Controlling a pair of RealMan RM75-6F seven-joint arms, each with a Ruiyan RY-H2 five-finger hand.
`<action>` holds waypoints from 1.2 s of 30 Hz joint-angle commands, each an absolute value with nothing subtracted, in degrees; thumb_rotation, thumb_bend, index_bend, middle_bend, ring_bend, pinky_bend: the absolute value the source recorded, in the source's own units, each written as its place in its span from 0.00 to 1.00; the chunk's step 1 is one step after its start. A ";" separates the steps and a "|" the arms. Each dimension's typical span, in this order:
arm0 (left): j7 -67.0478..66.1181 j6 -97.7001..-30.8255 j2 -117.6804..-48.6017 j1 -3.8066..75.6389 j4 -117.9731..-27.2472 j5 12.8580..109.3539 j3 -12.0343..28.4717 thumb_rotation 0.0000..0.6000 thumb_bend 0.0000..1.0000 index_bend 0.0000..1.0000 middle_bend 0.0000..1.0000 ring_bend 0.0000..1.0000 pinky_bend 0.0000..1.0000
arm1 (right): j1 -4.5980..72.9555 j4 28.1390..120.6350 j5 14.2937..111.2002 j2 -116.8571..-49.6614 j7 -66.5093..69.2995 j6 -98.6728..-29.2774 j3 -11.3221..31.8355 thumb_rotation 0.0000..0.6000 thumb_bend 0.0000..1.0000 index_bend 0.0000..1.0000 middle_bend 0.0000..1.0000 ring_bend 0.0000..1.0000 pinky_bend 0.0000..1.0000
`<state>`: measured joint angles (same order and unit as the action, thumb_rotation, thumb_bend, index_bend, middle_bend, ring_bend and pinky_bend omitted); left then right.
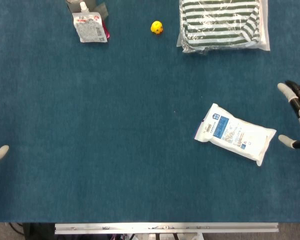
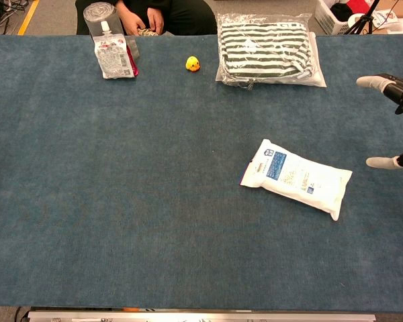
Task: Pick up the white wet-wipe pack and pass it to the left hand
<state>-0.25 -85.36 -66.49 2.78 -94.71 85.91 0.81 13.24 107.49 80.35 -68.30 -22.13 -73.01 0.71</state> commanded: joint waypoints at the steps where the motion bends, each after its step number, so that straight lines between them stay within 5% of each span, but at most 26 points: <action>1: 0.10 -85.85 -66.53 2.48 -94.60 86.04 0.77 1.00 0.13 0.21 0.27 0.23 0.43 | 13.51 107.25 80.29 -68.65 -22.31 -72.67 0.80 1.00 0.00 0.10 0.10 0.13 0.32; 23: 1.07 -85.90 -67.43 2.43 -93.67 87.22 0.31 1.00 0.13 0.21 0.27 0.23 0.43 | 12.92 111.16 79.47 -69.24 -25.87 -70.40 -2.73 1.00 0.00 0.10 0.10 0.11 0.32; 36: 3.69 -86.12 -68.06 2.44 -91.95 87.84 0.10 1.00 0.13 0.21 0.27 0.23 0.43 | 12.95 115.60 68.60 -73.76 -39.00 -70.73 -2.71 1.00 0.00 0.10 0.10 0.11 0.30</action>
<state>3.60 -86.07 -68.01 2.49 -92.04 87.84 0.13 12.76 114.79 70.37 -72.66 -37.24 -70.58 -2.88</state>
